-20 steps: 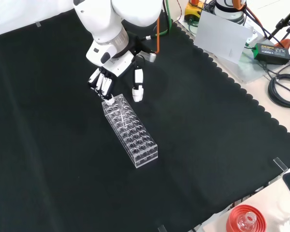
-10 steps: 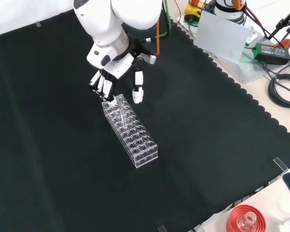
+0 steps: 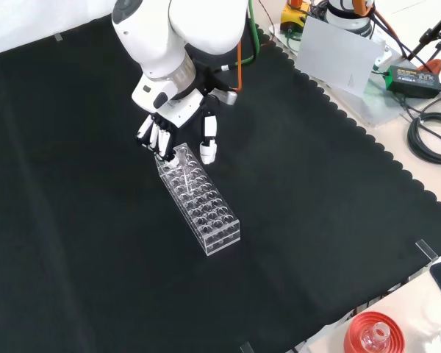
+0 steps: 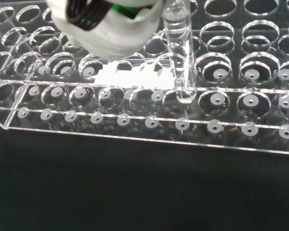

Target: Pick up the test tube.

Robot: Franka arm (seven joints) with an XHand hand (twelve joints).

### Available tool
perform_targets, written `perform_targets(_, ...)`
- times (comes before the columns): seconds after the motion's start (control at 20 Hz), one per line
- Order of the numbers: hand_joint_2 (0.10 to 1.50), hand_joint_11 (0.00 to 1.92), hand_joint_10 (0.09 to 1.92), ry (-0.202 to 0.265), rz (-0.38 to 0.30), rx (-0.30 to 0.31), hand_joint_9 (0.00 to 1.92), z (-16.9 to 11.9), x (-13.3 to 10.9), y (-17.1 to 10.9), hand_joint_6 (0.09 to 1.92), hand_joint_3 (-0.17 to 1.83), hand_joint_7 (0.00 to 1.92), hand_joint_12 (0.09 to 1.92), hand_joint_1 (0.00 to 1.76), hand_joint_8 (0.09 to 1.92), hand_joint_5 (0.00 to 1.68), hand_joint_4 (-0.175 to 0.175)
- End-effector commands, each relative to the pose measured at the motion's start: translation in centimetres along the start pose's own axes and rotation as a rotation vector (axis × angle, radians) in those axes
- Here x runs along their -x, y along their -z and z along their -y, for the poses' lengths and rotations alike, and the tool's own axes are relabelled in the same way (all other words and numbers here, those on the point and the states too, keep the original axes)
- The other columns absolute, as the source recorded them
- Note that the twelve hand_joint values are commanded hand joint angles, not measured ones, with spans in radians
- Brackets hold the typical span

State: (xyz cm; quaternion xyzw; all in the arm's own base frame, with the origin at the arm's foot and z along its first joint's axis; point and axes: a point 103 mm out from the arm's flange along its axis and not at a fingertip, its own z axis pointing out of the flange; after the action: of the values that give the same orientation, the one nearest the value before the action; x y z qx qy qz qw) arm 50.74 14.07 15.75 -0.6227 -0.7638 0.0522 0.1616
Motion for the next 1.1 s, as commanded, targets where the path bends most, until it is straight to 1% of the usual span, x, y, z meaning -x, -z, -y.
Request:
perform_targets(0.05,0.69,0.25,0.76,0.008,0.014,0.032,0.75,-1.0,-0.8,0.2,0.87,0.68,1.08,1.52,1.07,0.63,0.78,-0.096)
perform_targets(0.1,0.69,0.27,0.74,0.011,0.017,0.038,0.78,-1.0,-0.8,0.4,0.84,0.68,1.13,1.51,1.08,0.6,0.82,-0.106)
perform_targets(0.15,0.78,0.29,0.73,0.012,0.02,0.045,0.82,-1.0,-0.8,0.5,0.9,0.56,1.18,1.51,1.1,0.58,0.89,-0.092)
perform_targets(0.2,0.87,0.31,0.72,0.014,0.026,0.049,0.85,-1.0,-0.8,0.6,0.93,0.41,1.22,1.51,1.11,0.55,0.94,-0.088)
perform_targets(0.25,0.94,0.33,0.7,0.015,0.031,0.053,0.88,-1.0,-0.8,0.7,0.94,0.28,1.27,1.5,1.12,0.53,0.98,-0.099)
perform_targets(0.35,1.01,0.35,0.67,0.017,0.046,0.065,0.93,-1.0,-0.8,0.9,0.9,0.15,1.33,1.49,1.15,0.48,1.04,-0.136)
perform_targets(0.45,1.02,0.39,0.64,0.018,0.061,0.075,0.99,-1.0,-0.9,1.1,0.8,0.07,1.24,1.46,1.24,0.63,1.1,-0.165)
perform_targets(0.55,1.01,0.42,0.61,0.022,0.083,0.082,1.05,-1.0,-1.0,1.3,0.73,0.03,1.22,1.43,1.28,0.67,1.14,-0.173)
perform_targets(0.7,0.99,0.47,0.55,0.029,0.103,0.09,1.16,-1.0,-1.2,1.5,0.6,0.03,1.27,1.39,1.3,0.58,1.21,-0.175)
perform_targets(0.75,0.94,0.48,0.51,0.031,0.109,0.096,1.2,-1.0,-1.3,1.6,0.56,0.11,1.29,1.39,1.3,0.55,1.24,-0.175)
perform_targets(0.8,0.86,0.49,0.48,0.033,0.113,0.099,1.24,-0.9,-1.3,1.6,0.56,0.25,1.31,1.38,1.31,0.55,1.25,-0.175)
perform_targets(0.85,0.85,0.51,0.52,0.033,0.118,0.104,1.24,-0.9,-1.4,1.6,0.57,0.27,1.31,1.37,1.35,0.57,1.24,-0.175)
perform_targets(0.95,0.88,0.52,0.58,0.034,0.124,0.111,1.23,-0.8,-1.5,1.7,0.6,0.22,1.29,1.35,1.39,0.6,1.22,-0.175)
perform_targets(1.1,0.88,0.54,0.6,0.036,0.126,0.115,1.23,-0.7,-1.6,1.9,0.59,0.21,1.29,1.34,1.41,0.61,1.22,-0.175)
